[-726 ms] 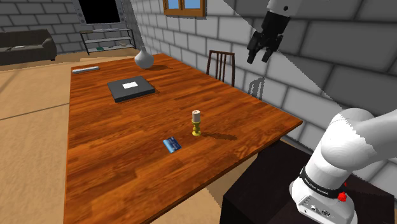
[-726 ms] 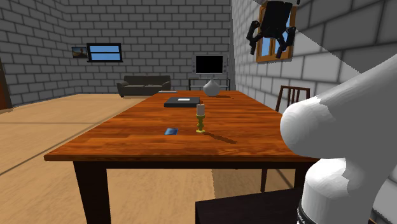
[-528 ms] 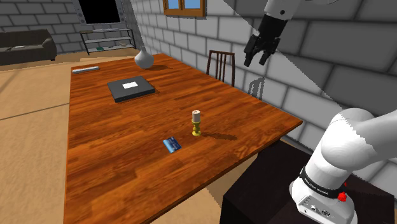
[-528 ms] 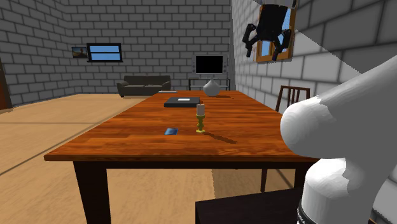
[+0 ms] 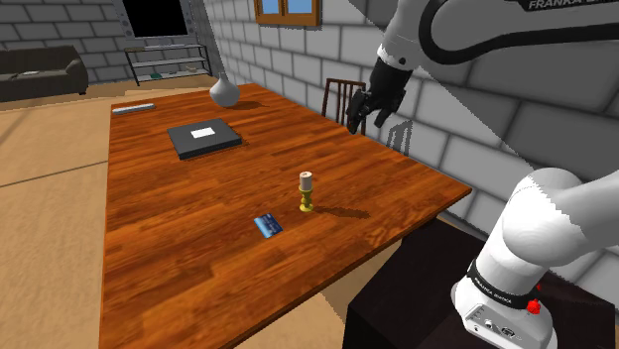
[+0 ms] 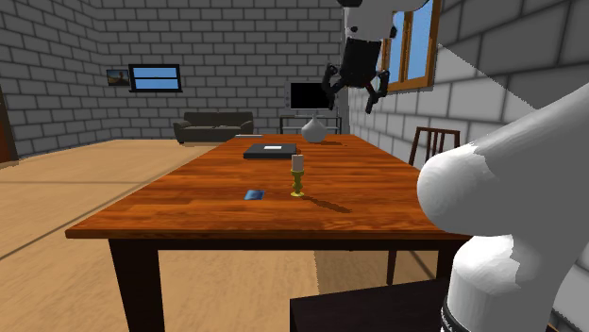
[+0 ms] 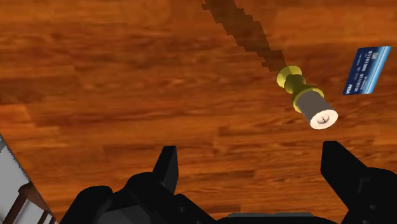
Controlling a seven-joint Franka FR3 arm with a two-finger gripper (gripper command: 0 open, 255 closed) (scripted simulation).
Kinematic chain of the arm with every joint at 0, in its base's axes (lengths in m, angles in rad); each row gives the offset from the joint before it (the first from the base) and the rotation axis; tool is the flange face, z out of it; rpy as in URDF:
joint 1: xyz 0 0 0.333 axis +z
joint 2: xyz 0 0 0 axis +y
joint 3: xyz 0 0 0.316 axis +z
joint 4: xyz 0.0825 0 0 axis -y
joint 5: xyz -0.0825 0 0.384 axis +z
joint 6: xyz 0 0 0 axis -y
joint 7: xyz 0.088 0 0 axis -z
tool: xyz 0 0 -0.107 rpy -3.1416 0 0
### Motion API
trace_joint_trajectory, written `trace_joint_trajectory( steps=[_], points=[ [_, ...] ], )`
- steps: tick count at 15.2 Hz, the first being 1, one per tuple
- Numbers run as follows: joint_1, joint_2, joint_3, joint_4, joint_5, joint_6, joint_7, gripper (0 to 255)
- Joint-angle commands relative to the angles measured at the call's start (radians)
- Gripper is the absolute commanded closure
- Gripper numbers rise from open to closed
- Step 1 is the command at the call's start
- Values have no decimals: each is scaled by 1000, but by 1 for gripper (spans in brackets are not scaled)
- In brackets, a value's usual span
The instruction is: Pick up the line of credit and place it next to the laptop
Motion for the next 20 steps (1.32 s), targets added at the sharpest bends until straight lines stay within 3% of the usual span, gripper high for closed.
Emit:
trace_joint_trajectory(
  steps=[1,7,12,16,18,20],
  points=[
    [6,17,48,-43,9,84,39,0],
    [5,131,219,-92,11,308,183,0],
    [-56,272,393,-82,-43,487,337,0],
    [-179,401,578,-39,-160,608,507,0],
    [-280,468,700,-6,-254,655,616,0],
    [-418,536,851,38,-383,688,749,0]
  ],
)
